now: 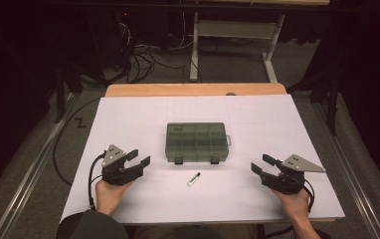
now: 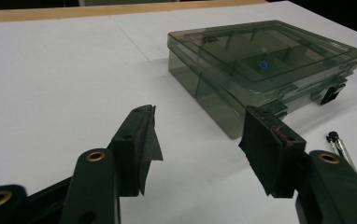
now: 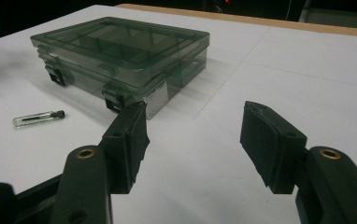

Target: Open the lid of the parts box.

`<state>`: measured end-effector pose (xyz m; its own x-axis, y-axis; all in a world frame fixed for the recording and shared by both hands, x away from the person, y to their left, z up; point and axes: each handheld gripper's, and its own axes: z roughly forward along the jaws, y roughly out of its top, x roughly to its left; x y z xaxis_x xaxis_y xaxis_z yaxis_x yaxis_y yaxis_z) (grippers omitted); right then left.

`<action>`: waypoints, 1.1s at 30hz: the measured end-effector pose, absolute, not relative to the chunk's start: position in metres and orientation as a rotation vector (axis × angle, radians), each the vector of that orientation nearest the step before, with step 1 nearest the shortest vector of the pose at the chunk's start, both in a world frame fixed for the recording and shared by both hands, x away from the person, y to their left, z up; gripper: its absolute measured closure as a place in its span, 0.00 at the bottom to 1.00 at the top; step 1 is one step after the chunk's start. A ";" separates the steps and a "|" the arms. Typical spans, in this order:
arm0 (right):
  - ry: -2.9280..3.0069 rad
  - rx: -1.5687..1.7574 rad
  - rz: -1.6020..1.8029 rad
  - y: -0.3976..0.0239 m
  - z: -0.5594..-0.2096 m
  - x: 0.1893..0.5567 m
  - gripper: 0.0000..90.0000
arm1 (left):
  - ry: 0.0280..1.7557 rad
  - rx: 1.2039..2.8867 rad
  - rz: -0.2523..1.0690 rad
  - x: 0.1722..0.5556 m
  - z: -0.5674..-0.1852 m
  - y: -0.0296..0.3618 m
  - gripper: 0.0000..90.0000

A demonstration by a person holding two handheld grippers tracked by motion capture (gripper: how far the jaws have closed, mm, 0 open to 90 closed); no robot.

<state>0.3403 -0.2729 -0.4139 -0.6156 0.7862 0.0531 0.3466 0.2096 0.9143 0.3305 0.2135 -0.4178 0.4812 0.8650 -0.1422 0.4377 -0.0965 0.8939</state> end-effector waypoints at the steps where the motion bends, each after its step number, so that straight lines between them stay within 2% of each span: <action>1: 2.063 1.053 1.386 -0.273 -0.414 0.341 0.47 | 1.118 1.719 0.530 0.331 -0.418 0.213 0.49; 33: 2.063 1.067 1.376 -0.259 -0.417 0.362 0.48 | 1.116 1.752 0.517 0.352 -0.423 0.204 0.49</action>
<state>0.3618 -0.2590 -0.4171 -0.6064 0.7932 0.0566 0.3573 0.2082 0.9105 0.3518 0.2040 -0.4228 0.4918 0.8602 -0.1349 0.4536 -0.1209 0.8830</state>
